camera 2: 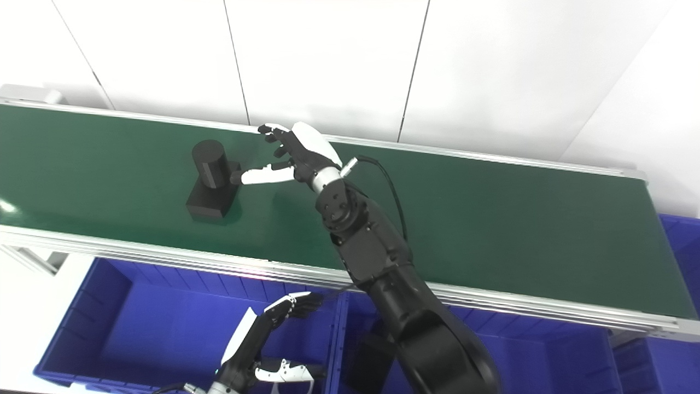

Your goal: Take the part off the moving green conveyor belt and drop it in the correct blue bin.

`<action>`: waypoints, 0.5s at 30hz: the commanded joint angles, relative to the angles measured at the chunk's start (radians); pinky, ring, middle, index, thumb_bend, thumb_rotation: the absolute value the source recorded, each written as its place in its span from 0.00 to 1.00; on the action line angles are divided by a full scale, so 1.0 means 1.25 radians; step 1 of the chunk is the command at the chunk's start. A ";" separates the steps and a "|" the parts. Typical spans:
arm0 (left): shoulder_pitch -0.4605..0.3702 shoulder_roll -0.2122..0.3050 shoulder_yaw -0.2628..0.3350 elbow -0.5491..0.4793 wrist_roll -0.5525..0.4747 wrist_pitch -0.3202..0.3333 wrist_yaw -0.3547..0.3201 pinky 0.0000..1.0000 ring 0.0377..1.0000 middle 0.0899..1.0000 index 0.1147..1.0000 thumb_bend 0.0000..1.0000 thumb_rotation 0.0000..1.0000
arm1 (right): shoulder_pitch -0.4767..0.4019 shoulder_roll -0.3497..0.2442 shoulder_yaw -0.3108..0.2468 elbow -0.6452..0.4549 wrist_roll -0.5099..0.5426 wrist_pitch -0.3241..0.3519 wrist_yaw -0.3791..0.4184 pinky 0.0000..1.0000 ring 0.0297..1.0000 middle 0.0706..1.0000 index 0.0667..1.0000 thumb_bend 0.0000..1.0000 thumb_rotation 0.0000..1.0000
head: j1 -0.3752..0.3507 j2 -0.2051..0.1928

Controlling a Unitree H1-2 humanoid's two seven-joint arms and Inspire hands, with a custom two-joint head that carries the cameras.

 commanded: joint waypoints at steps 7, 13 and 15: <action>-0.009 -0.014 -0.017 -0.008 -0.004 -0.031 0.021 0.66 0.70 0.72 0.71 0.91 0.36 | -0.089 0.042 0.004 0.065 0.014 -0.065 -0.031 0.63 0.77 0.85 0.88 0.87 0.49 | 0.000 0.005; -0.011 -0.024 -0.028 -0.004 0.002 -0.031 0.028 0.63 0.68 0.72 0.71 0.91 0.33 | -0.106 0.054 0.019 0.098 0.008 -0.072 -0.034 0.67 0.80 0.86 0.88 0.86 0.47 | 0.011 0.009; -0.012 -0.027 -0.033 -0.002 0.007 -0.031 0.037 0.62 0.68 0.71 0.72 0.91 0.33 | -0.109 0.057 0.023 0.111 0.007 -0.077 -0.038 0.67 0.80 0.86 0.88 0.86 0.46 | 0.014 0.009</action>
